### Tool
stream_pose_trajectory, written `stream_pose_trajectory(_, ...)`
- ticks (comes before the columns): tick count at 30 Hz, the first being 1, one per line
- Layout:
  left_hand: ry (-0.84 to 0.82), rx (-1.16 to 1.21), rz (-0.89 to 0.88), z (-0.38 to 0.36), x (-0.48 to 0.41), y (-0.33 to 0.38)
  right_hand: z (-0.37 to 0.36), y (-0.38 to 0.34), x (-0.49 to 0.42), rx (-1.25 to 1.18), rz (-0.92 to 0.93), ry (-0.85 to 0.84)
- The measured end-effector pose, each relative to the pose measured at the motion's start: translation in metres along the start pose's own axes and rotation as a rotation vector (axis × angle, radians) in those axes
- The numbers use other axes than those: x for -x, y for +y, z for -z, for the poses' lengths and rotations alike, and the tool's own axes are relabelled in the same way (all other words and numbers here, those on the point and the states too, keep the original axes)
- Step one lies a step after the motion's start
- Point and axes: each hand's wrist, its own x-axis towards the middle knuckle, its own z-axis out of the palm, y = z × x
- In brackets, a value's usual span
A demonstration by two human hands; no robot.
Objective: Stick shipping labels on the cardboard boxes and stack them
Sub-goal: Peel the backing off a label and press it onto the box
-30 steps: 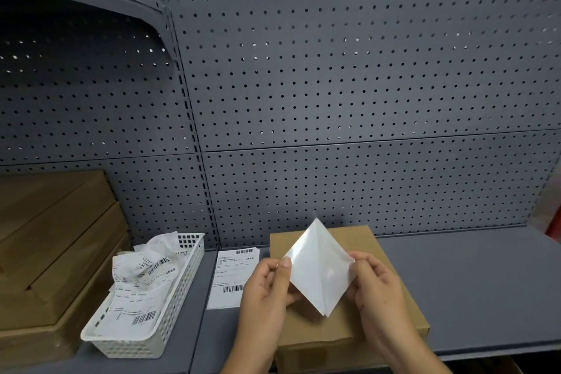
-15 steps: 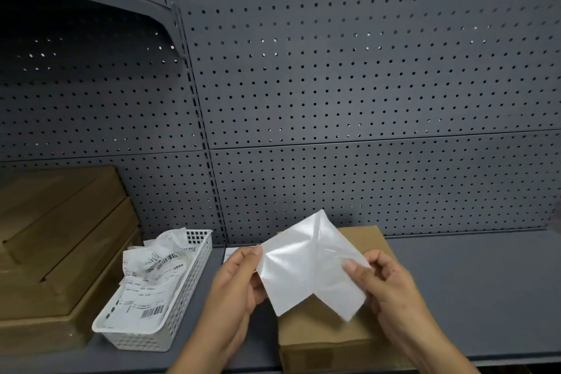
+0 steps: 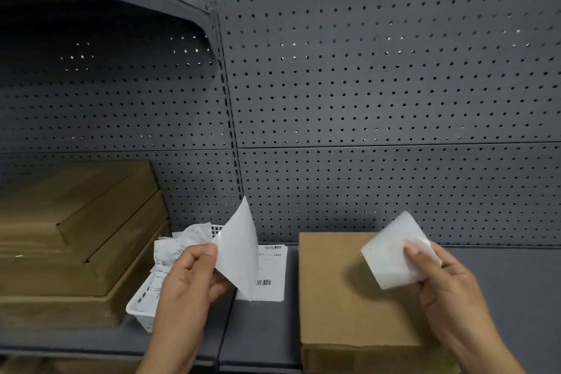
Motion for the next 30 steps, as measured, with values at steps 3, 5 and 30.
stream_pose_trajectory(3, 0.043, 0.038, -0.042, 0.007, 0.009, 0.008, -0.03, 0.007, 0.01, 0.111, 0.043, -0.045)
stream_pose_trajectory(5, 0.088, 0.076, -0.037, 0.018, 0.011, 0.013, -0.052, 0.013, 0.015, 0.158, 0.073, -0.043)
stream_pose_trajectory(30, 0.394, -0.119, -0.168, 0.168, 0.021, 0.036, -0.319, 0.189, 0.055, 1.899, 0.341, -0.732)
